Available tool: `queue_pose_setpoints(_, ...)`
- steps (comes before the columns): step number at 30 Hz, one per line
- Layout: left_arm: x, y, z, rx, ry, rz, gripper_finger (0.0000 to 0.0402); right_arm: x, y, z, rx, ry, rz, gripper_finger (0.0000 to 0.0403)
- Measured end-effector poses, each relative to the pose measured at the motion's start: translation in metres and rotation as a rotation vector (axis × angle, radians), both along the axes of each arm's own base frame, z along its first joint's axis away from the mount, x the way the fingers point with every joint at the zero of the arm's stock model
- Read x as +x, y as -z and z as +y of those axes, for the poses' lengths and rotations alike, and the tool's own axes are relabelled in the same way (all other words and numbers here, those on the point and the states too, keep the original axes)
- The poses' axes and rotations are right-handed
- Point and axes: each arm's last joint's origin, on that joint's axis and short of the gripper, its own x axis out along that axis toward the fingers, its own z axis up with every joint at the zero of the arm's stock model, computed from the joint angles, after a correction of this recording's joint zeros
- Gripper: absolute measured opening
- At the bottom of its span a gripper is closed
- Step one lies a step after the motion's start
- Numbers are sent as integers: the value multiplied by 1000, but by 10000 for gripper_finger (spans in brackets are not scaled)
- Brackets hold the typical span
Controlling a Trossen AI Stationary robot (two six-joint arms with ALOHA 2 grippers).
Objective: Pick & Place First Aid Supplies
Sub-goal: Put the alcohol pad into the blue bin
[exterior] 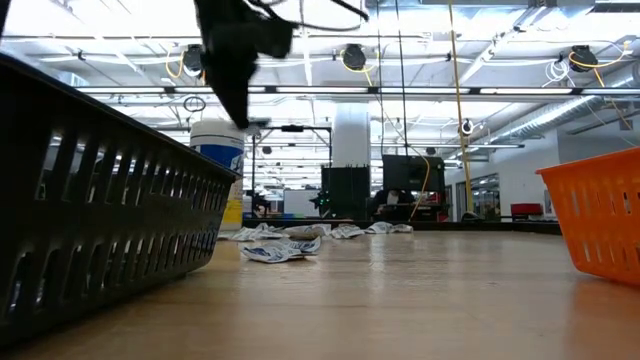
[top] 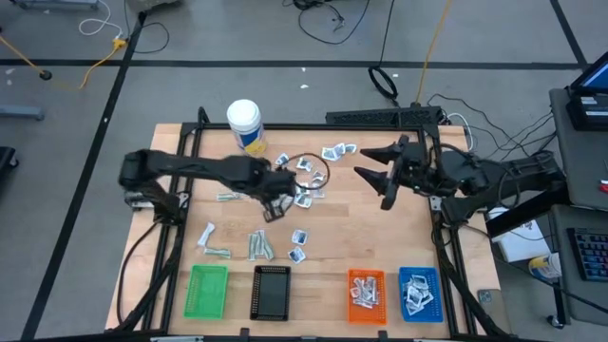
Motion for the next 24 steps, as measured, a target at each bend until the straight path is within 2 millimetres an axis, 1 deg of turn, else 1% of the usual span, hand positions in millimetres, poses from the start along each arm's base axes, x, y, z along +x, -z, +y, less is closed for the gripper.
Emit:
queue_pose_setpoints(2, -11, -15, 0, 45, 55, -28, 1, 4, 3, 0, 24, 27, 8, 242)
queue_pose_setpoints(6, -36, -51, -3, 137, 142, -141, 1, 13, 9, 0, 80, 110, 12, 242)
queue_pose_setpoints(10, -52, -84, -5, 187, 195, -339, 0, 25, 18, 0, 121, 148, 29, 242)
queue_pose_setpoints(13, -63, -107, -6, 179, 242, -510, 0, 36, 24, 0, 119, 118, 57, 242)
queue_pose_setpoints(16, -67, -124, -8, 149, 288, -659, 0, 50, 28, -1, 125, 80, 36, 242)
queue_pose_setpoints(19, -64, -134, -8, 152, 287, -772, 0, 65, 31, 0, 123, 64, -6, 242)
queue_pose_setpoints(22, -59, -137, -9, 159, 276, -824, 0, 76, 35, 1, 97, 64, -25, 242)
queue_pose_setpoints(24, -51, -138, -9, 181, 251, -863, 0, 82, 37, 2, 88, 62, -41, 242)
